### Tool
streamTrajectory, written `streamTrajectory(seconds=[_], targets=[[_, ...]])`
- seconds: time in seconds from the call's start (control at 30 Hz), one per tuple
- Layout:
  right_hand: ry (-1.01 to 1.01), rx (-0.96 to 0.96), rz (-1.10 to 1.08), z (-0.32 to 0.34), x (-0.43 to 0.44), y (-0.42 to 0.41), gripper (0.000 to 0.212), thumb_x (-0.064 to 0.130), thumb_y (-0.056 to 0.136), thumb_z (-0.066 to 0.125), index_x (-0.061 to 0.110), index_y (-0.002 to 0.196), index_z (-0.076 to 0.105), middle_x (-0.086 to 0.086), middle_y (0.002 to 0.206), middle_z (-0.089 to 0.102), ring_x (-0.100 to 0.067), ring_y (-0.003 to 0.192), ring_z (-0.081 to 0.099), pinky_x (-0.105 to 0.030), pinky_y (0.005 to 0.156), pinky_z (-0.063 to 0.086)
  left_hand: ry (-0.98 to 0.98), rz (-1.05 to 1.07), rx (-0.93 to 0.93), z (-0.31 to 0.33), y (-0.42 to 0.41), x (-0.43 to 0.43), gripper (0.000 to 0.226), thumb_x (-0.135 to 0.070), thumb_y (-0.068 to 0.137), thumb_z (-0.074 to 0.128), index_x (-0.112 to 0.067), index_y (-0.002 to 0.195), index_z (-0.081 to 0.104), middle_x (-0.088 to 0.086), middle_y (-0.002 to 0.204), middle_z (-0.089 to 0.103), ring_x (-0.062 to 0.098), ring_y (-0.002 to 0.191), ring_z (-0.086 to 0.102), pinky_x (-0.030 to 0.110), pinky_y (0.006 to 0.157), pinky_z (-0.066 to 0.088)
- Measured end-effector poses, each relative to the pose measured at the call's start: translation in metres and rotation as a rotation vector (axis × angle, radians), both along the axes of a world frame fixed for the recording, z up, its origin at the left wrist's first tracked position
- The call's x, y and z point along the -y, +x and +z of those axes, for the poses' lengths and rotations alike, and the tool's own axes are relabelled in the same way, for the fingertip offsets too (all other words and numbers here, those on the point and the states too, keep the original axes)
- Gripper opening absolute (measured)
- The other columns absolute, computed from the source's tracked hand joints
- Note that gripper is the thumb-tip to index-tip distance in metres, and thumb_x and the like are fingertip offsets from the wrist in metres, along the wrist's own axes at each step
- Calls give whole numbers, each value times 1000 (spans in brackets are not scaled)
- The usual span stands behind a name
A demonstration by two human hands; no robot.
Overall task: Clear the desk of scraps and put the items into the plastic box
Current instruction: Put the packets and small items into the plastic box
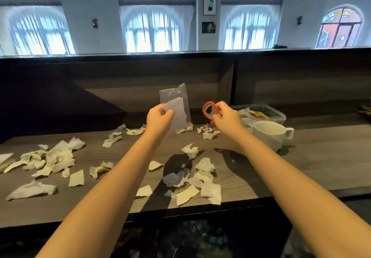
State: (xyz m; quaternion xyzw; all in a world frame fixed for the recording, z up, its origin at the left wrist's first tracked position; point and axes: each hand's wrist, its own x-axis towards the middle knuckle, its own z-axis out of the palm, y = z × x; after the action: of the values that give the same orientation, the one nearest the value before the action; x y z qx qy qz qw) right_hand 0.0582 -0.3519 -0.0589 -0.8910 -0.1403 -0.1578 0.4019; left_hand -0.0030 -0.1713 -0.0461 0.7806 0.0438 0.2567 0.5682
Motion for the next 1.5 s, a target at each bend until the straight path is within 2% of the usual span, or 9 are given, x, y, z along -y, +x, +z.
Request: streamTrajectory(seconds=[0.17, 0.33, 0.73, 0.9, 1.0, 1.13, 1.27, 1.37, 1.5], targets=[[-80, 45, -118, 19, 45, 49, 4, 17, 92, 55, 18, 95, 55, -7, 95, 63, -24, 86, 57, -37, 72, 48, -13, -60, -68, 14, 49, 29, 11, -13, 93, 51, -9, 103, 55, 5, 107, 50, 21, 101, 53, 35, 85, 52], [-221, -34, -148, 32, 75, 106, 11, 14, 92, 55, 19, 97, 63, -7, 98, 64, -22, 90, 58, -34, 73, 45, 23, -87, -83, 16, 97, 42, 9, -11, 91, 54, -12, 82, 53, 7, 109, 54, 23, 104, 55, 28, 73, 54], [-517, -294, -39, 8, 108, 154, 24, 4, 92, 53, 15, 106, 69, -8, 118, 61, -21, 104, 55, -30, 87, 47, -22, -160, -112, -1, 133, 68, 6, -10, 91, 54, -13, 87, 55, 11, 106, 59, 25, 98, 60, 36, 79, 55], [-278, -94, -47, 13, 105, 151, 23, 15, 94, 53, 16, 113, 66, -6, 114, 65, -22, 107, 59, -36, 92, 49, -146, -178, -83, 4, 136, 79, 5, -15, 92, 55, -14, 95, 59, 2, 101, 57, 17, 94, 57, 24, 67, 51], [114, -219, 176, 22, 97, 132, 22, 24, 95, 53, 16, 114, 63, 0, 102, 65, -18, 102, 61, -27, 80, 50, -361, -203, -75, 13, 137, 91, 16, -16, 90, 59, -11, 104, 62, 2, 107, 60, 17, 96, 59, 23, 64, 49], [282, -351, 328, 26, 93, 112, 17, 29, 96, 52, 17, 106, 60, 0, 98, 65, -13, 90, 64, -26, 73, 52, -470, -221, -65, 22, 136, 114, 26, -15, 89, 60, -7, 115, 58, 7, 114, 59, 22, 107, 57, 29, 81, 50], [391, -188, 158, 25, 106, 112, 10, 13, 95, 52, 15, 89, 59, -4, 78, 59, -12, 65, 58, -24, 67, 52, -210, -219, -75, 20, 141, 128, 20, -19, 92, 56, -9, 107, 65, -2, 96, 62, 10, 90, 58, 19, 66, 44], [440, -140, -75, 25, 128, 126, 11, 11, 94, 51, 12, 100, 61, -4, 76, 59, -11, 63, 56, -27, 69, 51, 157, -191, -110, 7, 149, 128, 20, -20, 93, 55, -11, 104, 69, -6, 90, 62, 3, 79, 55, 21, 69, 43], [372, -174, -301, 12, 158, 144, 24, 9, 92, 54, 15, 114, 56, -10, 103, 63, -19, 81, 61, -29, 67, 52, 499, -247, -272, -16, 157, 130, 30, -28, 92, 55, -16, 119, 62, -1, 107, 64, 8, 85, 58, 22, 70, 48]])
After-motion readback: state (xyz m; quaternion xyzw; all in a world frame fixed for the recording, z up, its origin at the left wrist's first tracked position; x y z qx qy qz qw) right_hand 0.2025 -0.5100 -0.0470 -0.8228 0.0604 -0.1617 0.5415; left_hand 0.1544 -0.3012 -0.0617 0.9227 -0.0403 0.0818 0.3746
